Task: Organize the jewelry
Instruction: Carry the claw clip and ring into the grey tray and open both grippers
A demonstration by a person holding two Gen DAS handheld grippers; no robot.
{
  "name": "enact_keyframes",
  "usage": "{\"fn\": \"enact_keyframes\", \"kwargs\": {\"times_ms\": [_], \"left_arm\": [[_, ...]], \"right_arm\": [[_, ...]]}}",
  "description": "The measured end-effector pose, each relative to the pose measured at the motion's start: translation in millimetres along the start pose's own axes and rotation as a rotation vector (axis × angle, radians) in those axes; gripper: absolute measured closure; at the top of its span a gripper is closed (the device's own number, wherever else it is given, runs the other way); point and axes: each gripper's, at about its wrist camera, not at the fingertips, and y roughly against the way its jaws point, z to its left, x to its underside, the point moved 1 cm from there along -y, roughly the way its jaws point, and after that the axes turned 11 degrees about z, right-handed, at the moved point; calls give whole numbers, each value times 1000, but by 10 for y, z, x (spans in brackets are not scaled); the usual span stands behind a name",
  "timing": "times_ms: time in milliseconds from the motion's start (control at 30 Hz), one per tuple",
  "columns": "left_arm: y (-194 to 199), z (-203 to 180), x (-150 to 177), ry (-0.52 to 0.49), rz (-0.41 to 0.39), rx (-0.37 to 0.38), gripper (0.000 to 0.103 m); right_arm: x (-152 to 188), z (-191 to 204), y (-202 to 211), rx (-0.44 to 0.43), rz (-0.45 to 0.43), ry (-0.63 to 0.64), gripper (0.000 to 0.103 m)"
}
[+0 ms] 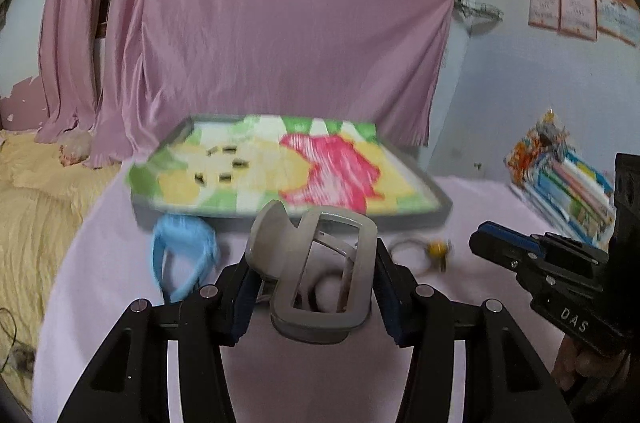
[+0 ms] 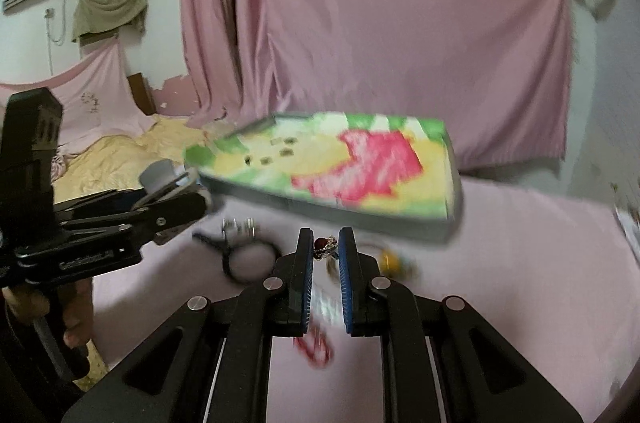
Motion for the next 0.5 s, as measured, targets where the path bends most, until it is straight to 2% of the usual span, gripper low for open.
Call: {"fn": "enact_keyframes", "kwargs": {"times_ms": [100,233,333,500], "left_arm": [[-130,55,-278,-12,-16,21,54],[-368,136,-565,0,25,27,54],[-565,191,-721,19,79,22,54],[-941,208,-805,8,209,12,54]], "right_arm": [[-302,-30,-159,8,-9,18,92],[-556,-125,-408,-18,18,-17,92],[-690,-212,-694,-53,76,-56,92],[-672,-236,-1080,-59,168,-63,92]]}}
